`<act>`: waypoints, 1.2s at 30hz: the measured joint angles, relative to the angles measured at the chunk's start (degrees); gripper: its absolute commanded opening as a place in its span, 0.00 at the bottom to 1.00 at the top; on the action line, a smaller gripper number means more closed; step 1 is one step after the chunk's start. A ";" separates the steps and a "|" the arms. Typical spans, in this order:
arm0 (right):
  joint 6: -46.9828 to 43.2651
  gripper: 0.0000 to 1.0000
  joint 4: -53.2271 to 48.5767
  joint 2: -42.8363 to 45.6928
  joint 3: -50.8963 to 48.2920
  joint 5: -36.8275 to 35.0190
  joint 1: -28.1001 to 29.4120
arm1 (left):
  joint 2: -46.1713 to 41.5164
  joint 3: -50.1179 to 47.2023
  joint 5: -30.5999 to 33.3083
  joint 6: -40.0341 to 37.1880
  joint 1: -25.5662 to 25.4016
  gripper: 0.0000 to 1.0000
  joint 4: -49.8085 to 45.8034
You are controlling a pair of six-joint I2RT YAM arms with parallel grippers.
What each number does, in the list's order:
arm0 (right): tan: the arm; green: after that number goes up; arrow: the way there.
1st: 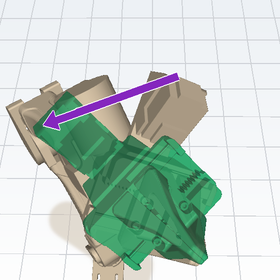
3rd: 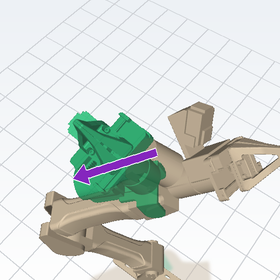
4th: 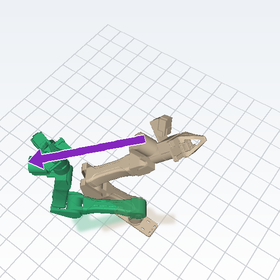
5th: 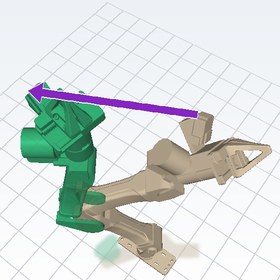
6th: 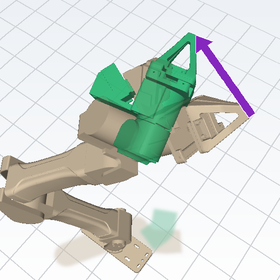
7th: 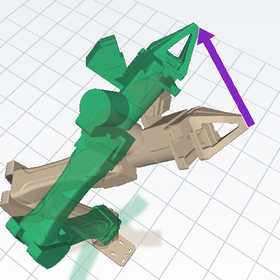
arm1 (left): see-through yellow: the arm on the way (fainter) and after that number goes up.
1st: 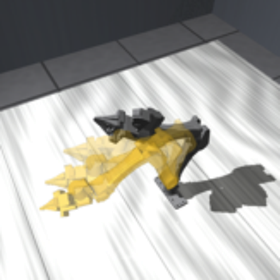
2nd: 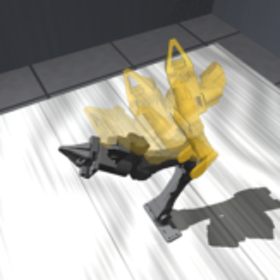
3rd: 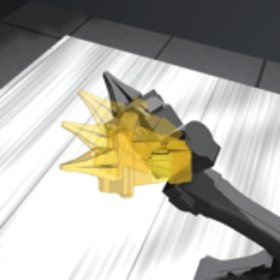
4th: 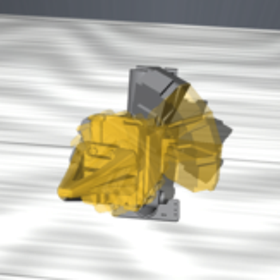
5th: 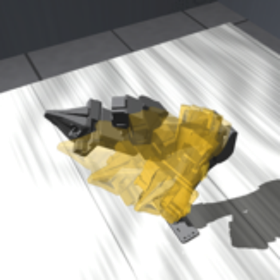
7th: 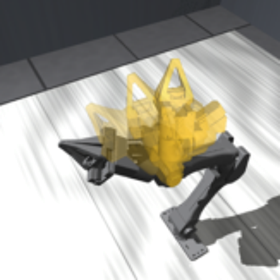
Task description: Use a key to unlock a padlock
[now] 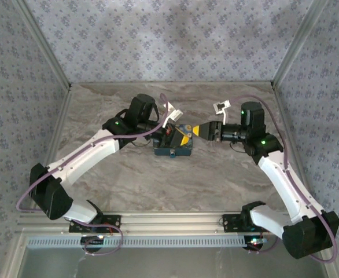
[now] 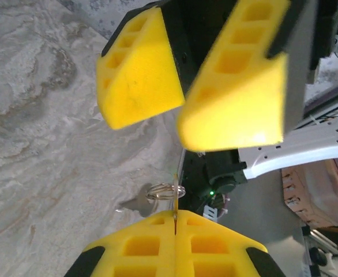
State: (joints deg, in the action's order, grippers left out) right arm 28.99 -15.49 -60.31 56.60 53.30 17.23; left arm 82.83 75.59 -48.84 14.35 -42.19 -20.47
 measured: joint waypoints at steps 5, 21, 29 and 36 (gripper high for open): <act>-0.81 0.47 0.74 0.92 0.00 0.81 2.10 | 0.00 0.79 -1.60 -0.79 0.11 0.00 -1.68; -3.69 0.21 0.28 -0.44 0.02 0.98 5.05 | 0.22 0.87 -3.30 -1.51 0.22 0.00 -2.95; -6.54 0.00 -1.66 -0.46 0.87 1.14 5.20 | 0.24 0.90 -3.74 -1.92 0.68 0.00 -4.20; -8.55 0.00 -2.86 -0.42 1.57 -0.35 5.86 | 0.13 0.98 -4.26 -1.77 1.29 0.20 -4.52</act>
State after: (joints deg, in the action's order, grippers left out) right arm 20.45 -18.35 -60.73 58.17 52.95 23.09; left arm 82.96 76.58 -53.10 12.58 -40.91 -24.99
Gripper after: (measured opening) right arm 0.064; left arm 0.124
